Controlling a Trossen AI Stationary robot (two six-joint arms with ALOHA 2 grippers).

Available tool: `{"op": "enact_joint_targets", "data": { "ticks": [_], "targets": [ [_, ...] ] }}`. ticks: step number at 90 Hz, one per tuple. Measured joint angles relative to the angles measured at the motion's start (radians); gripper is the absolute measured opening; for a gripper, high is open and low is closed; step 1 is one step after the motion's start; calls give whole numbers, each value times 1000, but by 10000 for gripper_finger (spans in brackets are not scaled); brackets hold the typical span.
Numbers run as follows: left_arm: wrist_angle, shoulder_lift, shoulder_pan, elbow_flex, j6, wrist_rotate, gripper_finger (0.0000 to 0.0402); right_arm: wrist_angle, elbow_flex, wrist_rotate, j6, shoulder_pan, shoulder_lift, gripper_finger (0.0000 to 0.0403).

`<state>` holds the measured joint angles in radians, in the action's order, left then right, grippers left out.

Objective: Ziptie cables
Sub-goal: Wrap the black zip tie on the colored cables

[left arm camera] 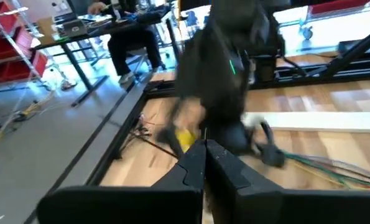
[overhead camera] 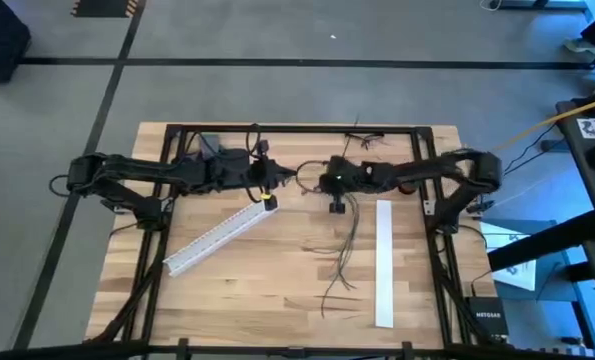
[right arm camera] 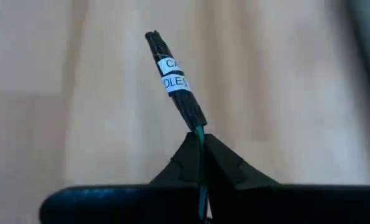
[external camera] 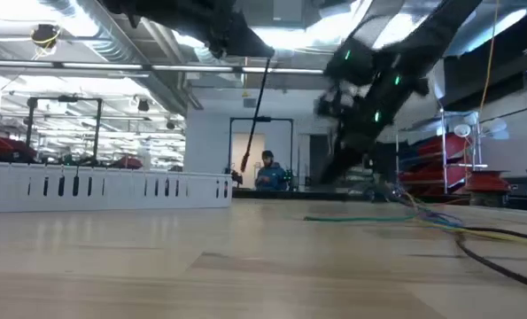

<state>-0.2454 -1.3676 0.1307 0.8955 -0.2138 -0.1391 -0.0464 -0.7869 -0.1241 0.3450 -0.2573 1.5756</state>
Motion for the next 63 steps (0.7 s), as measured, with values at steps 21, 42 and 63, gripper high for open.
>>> {"op": "enact_joint_targets", "data": {
  "ticks": [21,42,63],
  "targets": [
    [-57,-3,0,0,39,45,0,55,12,4,-4,2,-70,2],
    [-100,-8,-7,0,60,70,0,125,12,21,-8,8,-58,1],
    [-156,-34,-13,0,53,69,0,113,12,37,-26,9,-58,0]
  ]
}}
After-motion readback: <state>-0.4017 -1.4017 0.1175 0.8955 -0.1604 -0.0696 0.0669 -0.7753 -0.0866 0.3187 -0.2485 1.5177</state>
